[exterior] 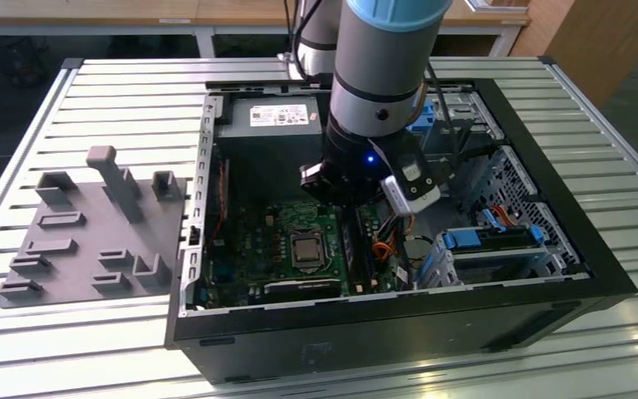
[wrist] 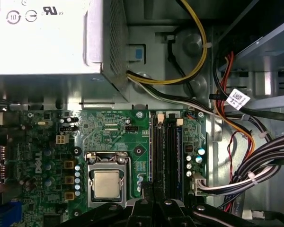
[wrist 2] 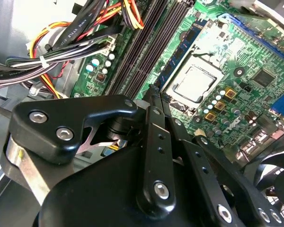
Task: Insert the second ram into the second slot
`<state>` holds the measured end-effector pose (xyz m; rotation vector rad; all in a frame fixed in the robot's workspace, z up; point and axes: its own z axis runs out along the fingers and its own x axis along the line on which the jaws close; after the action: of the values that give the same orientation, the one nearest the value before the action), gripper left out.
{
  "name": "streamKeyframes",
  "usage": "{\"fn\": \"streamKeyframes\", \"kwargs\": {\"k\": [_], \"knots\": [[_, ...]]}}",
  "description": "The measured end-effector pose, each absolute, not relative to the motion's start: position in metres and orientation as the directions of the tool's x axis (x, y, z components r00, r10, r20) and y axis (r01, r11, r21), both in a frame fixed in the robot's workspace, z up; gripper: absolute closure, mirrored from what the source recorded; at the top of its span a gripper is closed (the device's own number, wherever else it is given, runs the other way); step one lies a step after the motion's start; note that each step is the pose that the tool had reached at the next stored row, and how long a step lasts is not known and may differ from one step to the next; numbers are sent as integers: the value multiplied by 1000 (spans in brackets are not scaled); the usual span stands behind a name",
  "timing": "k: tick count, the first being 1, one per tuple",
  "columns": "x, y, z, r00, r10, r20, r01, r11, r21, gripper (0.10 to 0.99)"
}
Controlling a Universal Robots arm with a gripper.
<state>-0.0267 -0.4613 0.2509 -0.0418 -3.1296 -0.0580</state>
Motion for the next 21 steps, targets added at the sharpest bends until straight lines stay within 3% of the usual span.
{"fn": "streamKeyframes", "kwargs": {"k": [21], "knots": [[-25, -464, 247, -1000, 26, 16, 27, 999, 37, 969]]}}
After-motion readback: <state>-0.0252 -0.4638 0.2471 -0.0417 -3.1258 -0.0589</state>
